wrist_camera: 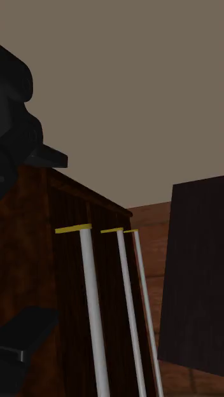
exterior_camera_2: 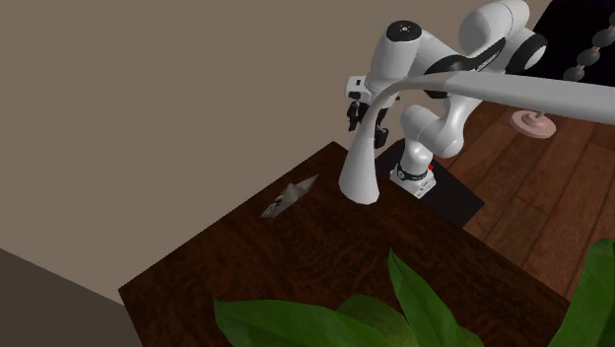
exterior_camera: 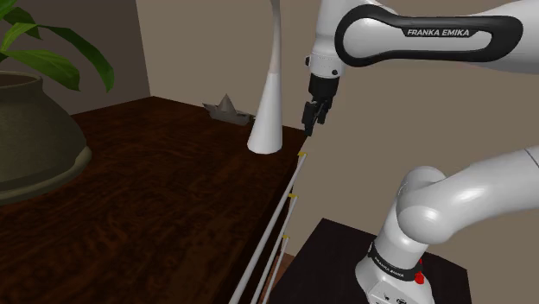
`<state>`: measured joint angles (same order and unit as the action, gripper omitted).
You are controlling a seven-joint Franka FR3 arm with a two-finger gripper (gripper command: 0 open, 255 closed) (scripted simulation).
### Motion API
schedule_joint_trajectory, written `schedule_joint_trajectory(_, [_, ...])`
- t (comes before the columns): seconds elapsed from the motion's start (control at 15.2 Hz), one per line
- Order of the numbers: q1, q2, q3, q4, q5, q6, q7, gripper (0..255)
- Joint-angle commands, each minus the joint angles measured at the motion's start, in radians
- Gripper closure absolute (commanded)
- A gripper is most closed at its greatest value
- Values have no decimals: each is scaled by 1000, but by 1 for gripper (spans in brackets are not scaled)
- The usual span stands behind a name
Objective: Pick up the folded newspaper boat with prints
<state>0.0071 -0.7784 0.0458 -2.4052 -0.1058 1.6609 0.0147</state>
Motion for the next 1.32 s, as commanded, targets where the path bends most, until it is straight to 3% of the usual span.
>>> schedule_joint_trajectory(0.0, [0, 0, 0, 0, 0, 0, 0, 0])
schedule_joint_trajectory(0.66, [9, 411, 43, 376, 30, 20, 48, 0])
schedule_joint_trajectory(1.25, [23, 791, 78, 840, 26, -78, 86, 0])
